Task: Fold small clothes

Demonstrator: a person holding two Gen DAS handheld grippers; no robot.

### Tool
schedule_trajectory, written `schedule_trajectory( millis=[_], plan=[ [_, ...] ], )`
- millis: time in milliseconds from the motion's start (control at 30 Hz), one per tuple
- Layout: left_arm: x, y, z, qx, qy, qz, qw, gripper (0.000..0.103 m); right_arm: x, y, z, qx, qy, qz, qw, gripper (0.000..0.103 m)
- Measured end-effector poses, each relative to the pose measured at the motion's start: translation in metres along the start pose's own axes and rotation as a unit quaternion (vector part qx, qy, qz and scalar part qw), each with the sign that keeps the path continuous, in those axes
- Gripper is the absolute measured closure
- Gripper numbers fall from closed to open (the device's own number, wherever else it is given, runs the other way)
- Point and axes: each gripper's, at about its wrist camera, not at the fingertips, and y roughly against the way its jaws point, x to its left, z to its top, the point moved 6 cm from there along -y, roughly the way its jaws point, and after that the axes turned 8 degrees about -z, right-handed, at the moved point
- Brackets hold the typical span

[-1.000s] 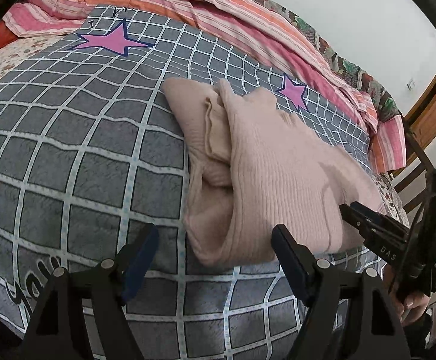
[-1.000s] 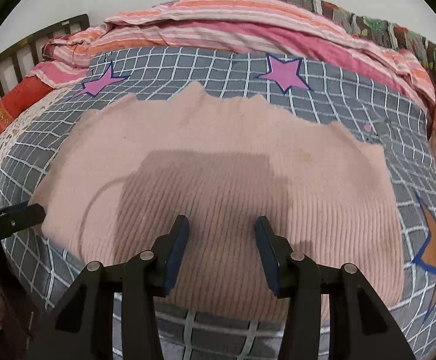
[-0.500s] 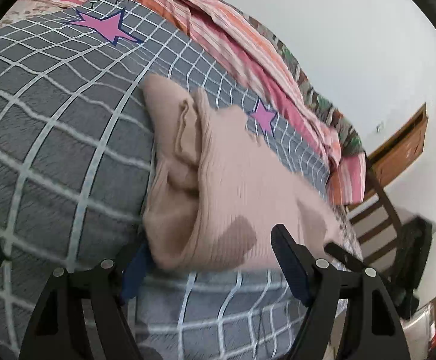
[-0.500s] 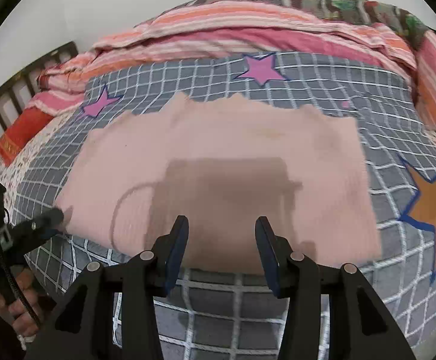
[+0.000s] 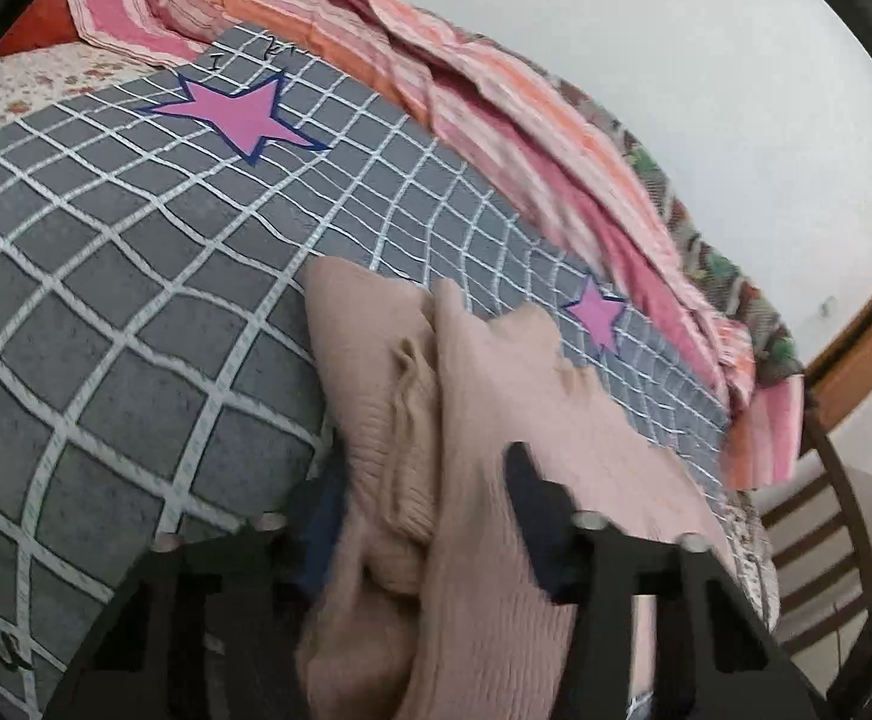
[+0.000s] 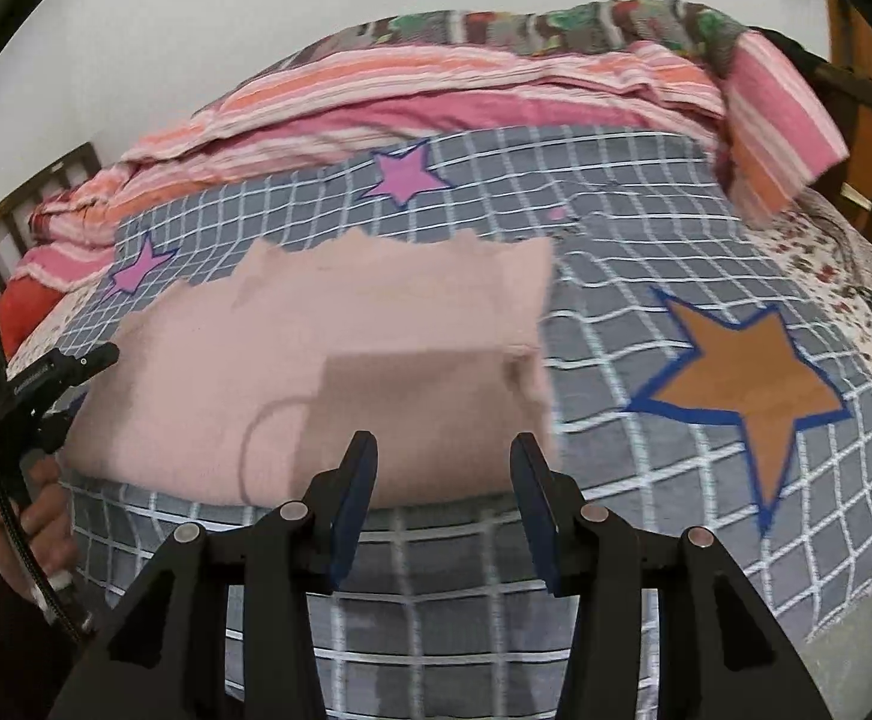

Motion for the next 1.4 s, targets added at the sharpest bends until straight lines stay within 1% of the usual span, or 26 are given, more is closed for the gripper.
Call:
schedule_trajectory(
  millis=[33,133,167,267,400,467,533,567,633,700,767,833,867,933,967,1000,1067,1100,1133,1167,1200,1233,1267,1300,1333,1400],
  plan=[
    [-0.001,0.0,0.002,0.002,-0.003,0.009,1.0,0.075,-0.009,0.0,0.0,-0.001,-0.007,-0.002,1.0,0.057],
    [-0.022,0.005,0.014,0.003,-0.026,0.019,0.9995,0.077,-0.031,0.0,0.001,-0.005,-0.027,-0.002,1.0,0.057],
    [-0.029,0.007,0.015,0.002,-0.03,0.016,0.9994,0.078,-0.037,0.0,0.001,-0.007,-0.032,-0.003,0.999,0.057],
    [-0.067,0.01,0.024,0.0,-0.057,0.019,0.9982,0.079,-0.057,0.0,0.002,-0.015,-0.045,-0.005,0.999,0.057],
    [-0.13,0.003,0.026,-0.001,-0.105,0.032,0.994,0.081,-0.087,0.003,0.005,-0.028,-0.066,-0.011,0.997,0.057],
    [-0.168,-0.006,0.023,0.002,-0.131,0.024,0.9911,0.082,-0.102,0.007,0.005,-0.035,-0.074,-0.019,0.996,0.057],
    [-0.201,-0.017,0.015,0.009,-0.154,0.016,0.988,0.088,-0.116,0.012,0.004,-0.042,-0.08,-0.03,0.995,0.057],
    [-0.223,-0.028,0.007,0.018,-0.165,0.009,0.986,0.09,-0.123,0.015,0.003,-0.045,-0.083,-0.036,0.995,0.057],
    [-0.252,-0.046,-0.007,0.036,-0.176,-0.01,0.9837,0.092,-0.139,0.022,0.0,-0.05,-0.091,-0.049,0.993,0.057],
    [-0.282,-0.078,-0.04,0.064,-0.195,-0.034,0.9781,0.093,-0.153,0.027,-0.005,-0.051,-0.102,-0.056,0.992,0.057],
    [-0.296,-0.106,-0.071,0.097,-0.204,-0.041,0.9732,0.093,-0.164,0.032,-0.011,-0.049,-0.108,-0.06,0.991,0.057],
    [-0.302,-0.13,-0.106,0.139,-0.218,-0.036,0.9654,0.094,-0.171,0.036,-0.018,-0.045,-0.111,-0.069,0.99,0.057],
    [-0.306,-0.131,-0.116,0.147,-0.221,-0.057,0.9624,0.099,-0.173,0.037,-0.021,-0.044,-0.111,-0.071,0.99,0.057],
    [-0.312,-0.126,-0.124,0.148,-0.225,-0.09,0.9589,0.099,-0.176,0.04,-0.026,-0.042,-0.115,-0.071,0.99,0.057],
    [-0.314,-0.121,-0.124,0.145,-0.234,-0.084,0.9578,0.097,-0.175,0.041,-0.026,-0.042,-0.114,-0.065,0.99,0.057],
    [-0.315,-0.117,-0.121,0.149,-0.246,-0.074,0.9549,0.092,-0.175,0.041,-0.026,-0.043,-0.113,-0.06,0.991,0.057],
    [-0.316,-0.11,-0.115,0.163,-0.257,-0.076,0.9497,0.088,-0.168,0.039,-0.022,-0.045,-0.103,-0.048,0.992,0.057],
    [-0.314,-0.102,-0.108,0.157,-0.256,-0.08,0.9504,0.083,-0.165,0.037,-0.02,-0.045,-0.101,-0.045,0.993,0.057],
    [-0.307,-0.091,-0.096,0.14,-0.254,-0.074,0.954,0.078,-0.158,0.035,-0.015,-0.045,-0.101,-0.033,0.993,0.057],
    [-0.3,-0.084,-0.085,0.128,-0.253,-0.068,0.9566,0.066,-0.154,0.034,-0.011,-0.044,-0.102,-0.021,0.994,0.057],
    [-0.296,-0.08,-0.076,0.118,-0.25,-0.068,0.9587,0.052,-0.148,0.032,-0.006,-0.044,-0.104,-0.004,0.994,0.057],
    [-0.284,-0.068,-0.065,0.105,-0.241,-0.074,0.962,0.043,-0.138,0.03,0.001,-0.045,-0.106,0.023,0.993,0.057],
    [-0.278,-0.063,-0.059,0.097,-0.235,-0.078,0.9642,0.033,-0.131,0.028,0.007,-0.045,-0.106,0.041,0.993,0.055],
    [-0.267,-0.055,-0.051,0.086,-0.227,-0.076,0.9671,0.033,-0.122,0.026,0.013,-0.045,-0.105,0.061,0.992,0.051],
    [-0.253,-0.047,-0.043,0.079,-0.223,-0.065,0.9694,0.033,-0.11,0.024,0.021,-0.047,-0.103,0.087,0.99,0.048],
    [-0.234,-0.041,-0.037,0.077,-0.221,-0.046,0.9712,0.033,-0.093,0.019,0.032,-0.05,-0.107,0.127,0.985,0.041]
  ],
)
